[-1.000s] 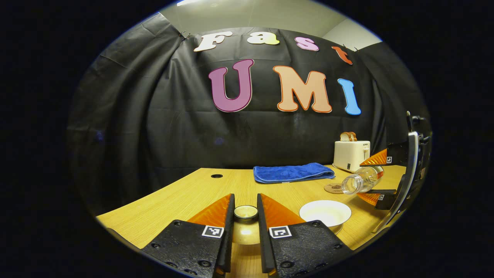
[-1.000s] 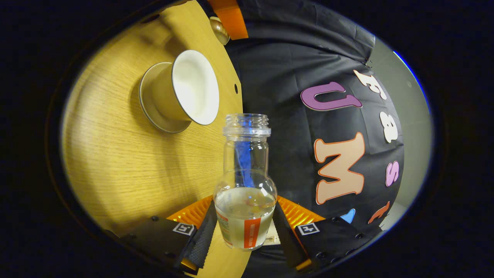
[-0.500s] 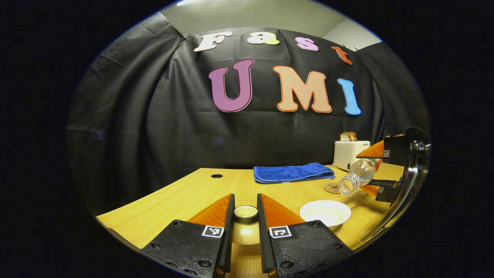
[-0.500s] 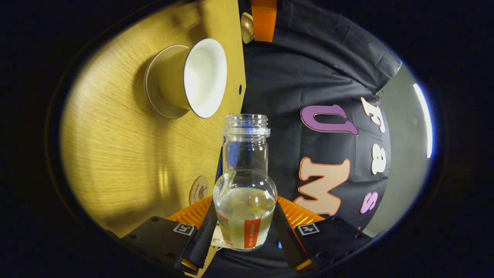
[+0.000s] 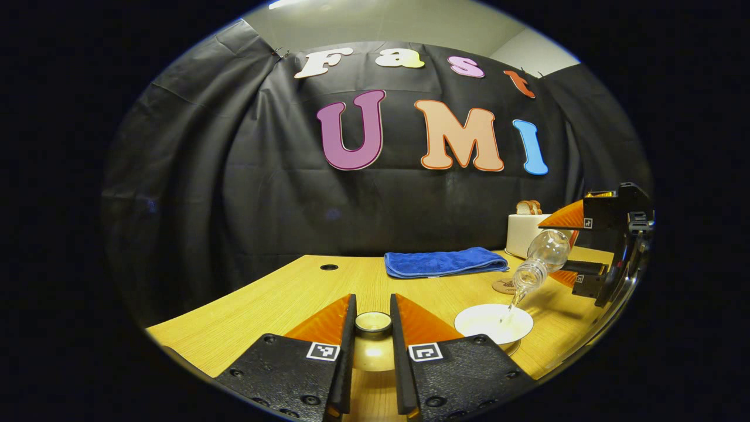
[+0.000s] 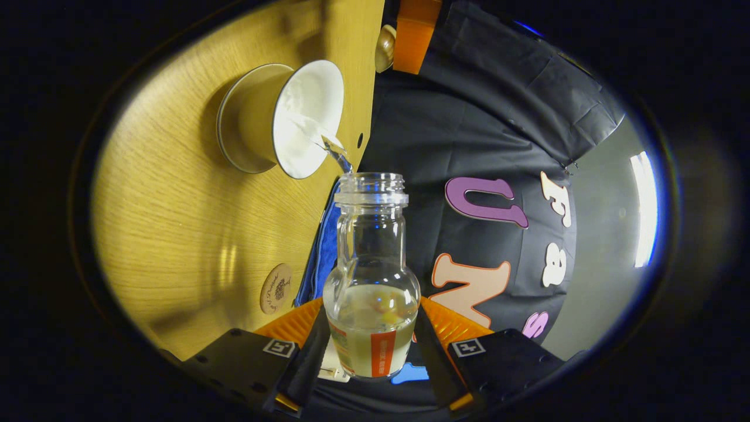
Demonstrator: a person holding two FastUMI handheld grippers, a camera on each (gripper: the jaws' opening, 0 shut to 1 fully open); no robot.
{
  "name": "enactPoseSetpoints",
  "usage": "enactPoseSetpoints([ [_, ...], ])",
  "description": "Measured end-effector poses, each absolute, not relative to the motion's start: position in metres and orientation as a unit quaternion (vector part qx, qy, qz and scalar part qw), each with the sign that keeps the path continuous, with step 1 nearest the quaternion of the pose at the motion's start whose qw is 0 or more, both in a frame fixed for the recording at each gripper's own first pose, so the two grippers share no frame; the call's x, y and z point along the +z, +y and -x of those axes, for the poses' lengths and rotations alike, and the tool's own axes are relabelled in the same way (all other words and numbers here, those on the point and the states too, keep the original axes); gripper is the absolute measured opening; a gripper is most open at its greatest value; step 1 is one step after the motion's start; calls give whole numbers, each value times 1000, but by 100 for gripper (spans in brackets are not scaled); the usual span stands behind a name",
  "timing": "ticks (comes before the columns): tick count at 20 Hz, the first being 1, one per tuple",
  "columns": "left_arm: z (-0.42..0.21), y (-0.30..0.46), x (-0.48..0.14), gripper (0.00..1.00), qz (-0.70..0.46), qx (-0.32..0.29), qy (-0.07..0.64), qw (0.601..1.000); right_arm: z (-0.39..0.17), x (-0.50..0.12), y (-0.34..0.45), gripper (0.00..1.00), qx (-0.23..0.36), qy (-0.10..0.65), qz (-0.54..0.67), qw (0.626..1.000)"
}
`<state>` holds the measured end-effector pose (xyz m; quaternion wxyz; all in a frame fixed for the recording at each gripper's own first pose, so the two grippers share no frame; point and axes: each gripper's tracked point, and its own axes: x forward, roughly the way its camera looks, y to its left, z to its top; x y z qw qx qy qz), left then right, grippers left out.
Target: Open the teacup lid with one hand, grasp the water bottle and pour water into the teacup with the other hand; after pouring, place the water bottle on the coaster and then close the teacup lid.
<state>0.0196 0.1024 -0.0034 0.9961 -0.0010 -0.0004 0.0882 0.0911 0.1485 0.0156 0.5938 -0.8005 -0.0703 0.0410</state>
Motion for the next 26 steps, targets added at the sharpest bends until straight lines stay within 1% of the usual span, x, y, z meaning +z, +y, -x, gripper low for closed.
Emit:
enactPoseSetpoints([
  [2, -19, 102, -3, 27, 1, 88, 0, 996, -94, 27, 154, 82, 37, -80, 804, 587],
  [3, -19, 102, -3, 27, 1, 88, 0, 996, -96, 30, 153, 79, 36, -81, 805, 587],
  [4, -19, 102, -3, 28, 1, 88, 0, 996, -97, 30, 152, 80, 35, -83, 807, 584],
  [6, -19, 102, -3, 27, 1, 88, 0, 996, -95, 33, 157, 80, 33, -94, 813, 573],
  [7, -19, 102, -3, 29, 1, 88, 0, 996, -94, 35, 158, 80, 30, -99, 815, 570],
  [8, -19, 102, -3, 28, 1, 88, 0, 996, -94, 36, 158, 80, 30, -101, 814, 572],
  [9, -20, 102, -3, 28, 1, 88, 0, 996, -94, 38, 159, 82, 30, -104, 813, 573],
  [11, -19, 102, -3, 28, 1, 88, 0, 996, -96, 43, 161, 79, 27, -113, 815, 567],
  [12, -19, 102, -3, 28, 1, 88, 0, 996, -97, 48, 163, 82, 25, -118, 818, 563],
  [15, -20, 102, -3, 28, 1, 88, 0, 996, -98, 59, 169, 82, 21, -131, 823, 552],
  [18, -19, 102, -3, 28, 1, 88, 0, 996, -94, 59, 171, 79, 17, -143, 828, 541],
  [20, -19, 102, -3, 28, 1, 88, 0, 996, -93, 56, 173, 80, 18, -143, 833, 534],
  [22, -19, 102, -3, 28, 1, 88, 0, 996, -94, 43, 166, 80, 27, -129, 829, 544],
  [24, -19, 102, -4, 27, 1, 88, 0, 996, -96, 31, 161, 82, 37, -114, 816, 566],
  [26, -19, 102, -3, 28, 1, 88, -1, 996, -93, 21, 160, 83, 46, -103, 800, 590],
])
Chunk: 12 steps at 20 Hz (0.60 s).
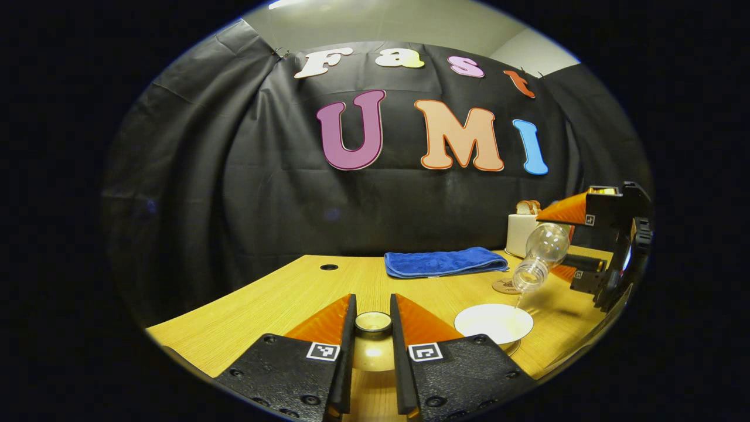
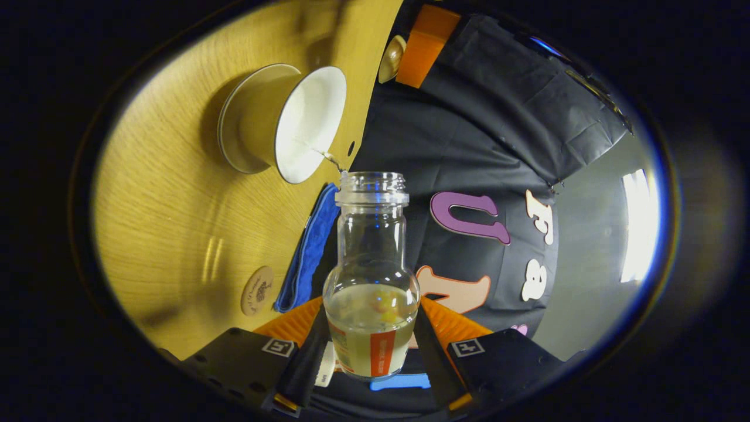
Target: Open the teacup lid with one hand, grasp the water bottle and pour water into the teacup with the other hand; after pouring, place the water bottle on the coaster and then close the teacup lid.
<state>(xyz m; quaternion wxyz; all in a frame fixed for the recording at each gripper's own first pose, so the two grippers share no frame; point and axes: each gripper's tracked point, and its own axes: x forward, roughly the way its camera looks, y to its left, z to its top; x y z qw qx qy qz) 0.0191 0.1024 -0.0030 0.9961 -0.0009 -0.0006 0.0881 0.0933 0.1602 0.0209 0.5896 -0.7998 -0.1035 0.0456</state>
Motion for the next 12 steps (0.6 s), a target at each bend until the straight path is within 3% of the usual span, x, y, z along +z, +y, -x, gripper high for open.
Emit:
enactPoseSetpoints([
  [5, -19, 102, -3, 27, 1, 88, -1, 996, -88, -9, 152, 78, 76, -56, 729, 678],
  [9, -19, 102, -3, 28, 1, 88, 0, 996, -88, -25, 151, 83, 98, -17, 652, 752],
  [10, -19, 102, -3, 28, 1, 88, -1, 996, -87, -28, 151, 79, 103, -7, 630, 769],
  [12, -19, 102, -3, 27, 1, 88, -1, 996, -85, -31, 149, 81, 109, 13, 586, 803],
])
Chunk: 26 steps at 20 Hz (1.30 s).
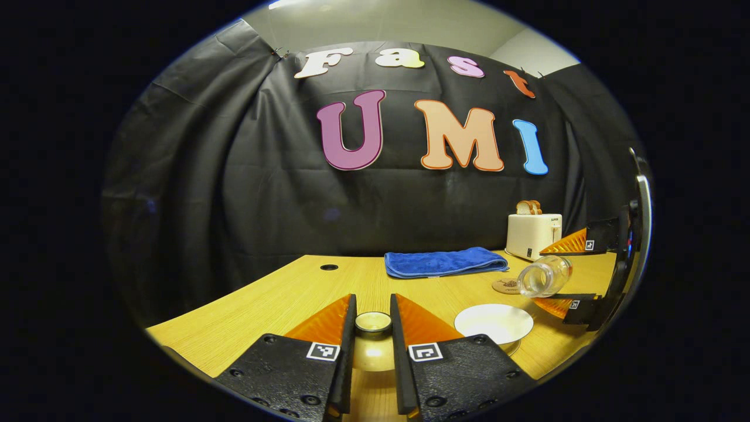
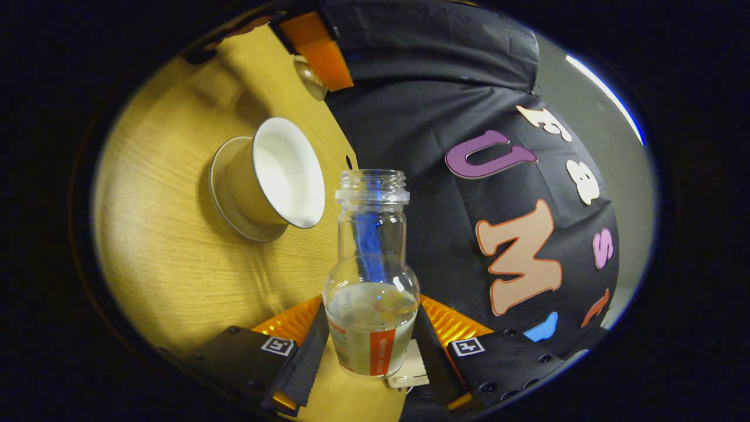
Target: Open the teacup lid with one hand, grasp the water bottle and pour water into the teacup with the other hand; after pouring, place the water bottle on the coaster and then close the teacup lid.
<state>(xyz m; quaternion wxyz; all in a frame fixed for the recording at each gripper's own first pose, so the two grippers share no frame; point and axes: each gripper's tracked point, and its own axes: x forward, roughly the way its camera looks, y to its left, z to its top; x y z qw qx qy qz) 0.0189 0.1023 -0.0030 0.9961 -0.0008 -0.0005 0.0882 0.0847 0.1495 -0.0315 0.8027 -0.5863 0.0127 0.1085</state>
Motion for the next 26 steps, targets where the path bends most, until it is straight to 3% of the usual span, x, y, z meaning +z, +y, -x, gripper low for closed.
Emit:
enactPoseSetpoints([
  [5, -19, 102, -3, 28, 1, 88, 0, 996, -89, -13, 147, 81, 113, 34, 442, 889],
  [9, -19, 102, -3, 28, 1, 88, 0, 996, -91, -3, 137, 80, 108, 42, 344, 932],
  [10, -19, 102, -3, 27, 1, 89, 0, 996, -92, 2, 134, 83, 99, 41, 320, 941],
  [13, -19, 102, -2, 27, 1, 88, 0, 996, -96, 10, 107, 80, 66, 36, 243, 967],
  [20, -18, 103, -3, 28, 1, 91, 0, 996, -121, 12, 66, 83, 36, 43, 109, 992],
  [26, -18, 103, -3, 27, 1, 91, 0, 996, -143, 11, 62, 81, 33, 21, 66, 997],
])
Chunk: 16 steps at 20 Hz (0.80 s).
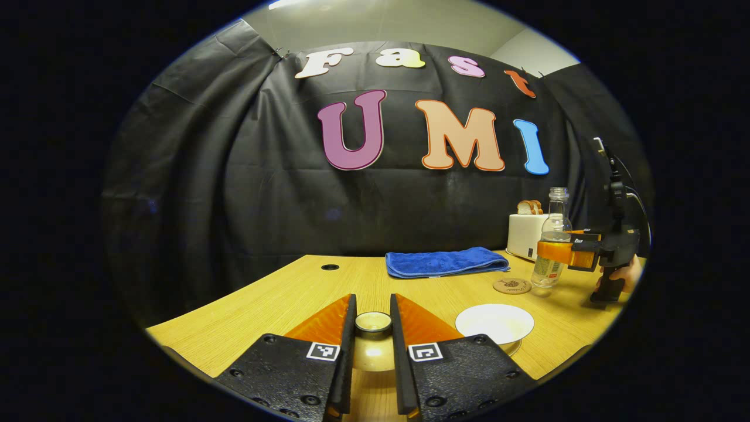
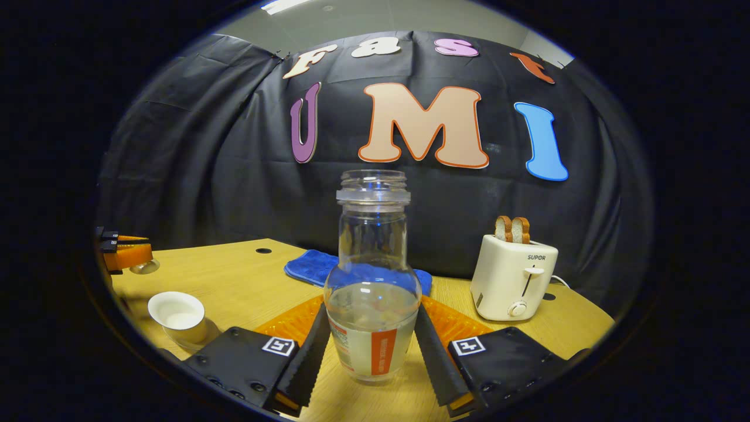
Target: Open the teacup lid with one hand, grasp the water bottle and pour water into the teacup with the other hand; after pouring, place the water bottle on the coaster and then close the teacup lid.
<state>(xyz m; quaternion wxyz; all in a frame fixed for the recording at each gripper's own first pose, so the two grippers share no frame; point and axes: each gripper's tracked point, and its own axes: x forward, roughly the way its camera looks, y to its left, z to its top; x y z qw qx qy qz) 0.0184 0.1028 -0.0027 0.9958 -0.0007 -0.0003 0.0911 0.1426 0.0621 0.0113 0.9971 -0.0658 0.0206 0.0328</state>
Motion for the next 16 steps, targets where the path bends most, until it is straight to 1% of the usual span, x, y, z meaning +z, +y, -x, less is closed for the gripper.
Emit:
enactPoseSetpoints([
  [1, -19, 103, -2, 28, 1, 91, 0, 996, -147, 11, 63, 82, 32, 18, 66, 997],
  [2, -18, 103, -3, 28, 1, 91, 0, 996, -149, 2, 65, 81, 34, 17, 65, 997],
  [3, -18, 103, -2, 28, 1, 91, 0, 996, -153, 5, 65, 82, 33, 20, 64, 997],
  [4, -18, 103, -3, 27, 1, 91, 0, 996, -156, 1, 65, 81, 32, 23, 61, 997],
  [6, -18, 103, -2, 28, 1, 91, 0, 996, -164, -1, 67, 81, 30, 26, 53, 998],
  [9, -18, 103, -3, 27, 1, 91, 0, 996, -173, -1, 68, 82, 28, 20, 58, 998],
  [11, -18, 103, -2, 28, 1, 91, 0, 996, -179, -6, 74, 81, 30, 25, 60, 997],
  [12, -18, 103, -3, 27, 1, 91, 0, 996, -181, -5, 75, 81, 29, 24, 62, 997],
  [13, -16, 103, -3, 28, 1, 91, 0, 996, -185, -4, 76, 82, 25, 22, 63, 997],
  [14, -17, 103, -3, 27, 1, 91, 0, 996, -188, -5, 77, 81, 26, 22, 63, 997],
  [15, -18, 103, -2, 27, 1, 91, 0, 996, -189, -5, 79, 82, 25, 23, 61, 998],
  [16, -18, 103, -2, 27, 1, 91, 0, 996, -195, -7, 79, 81, 24, 24, 62, 998],
])
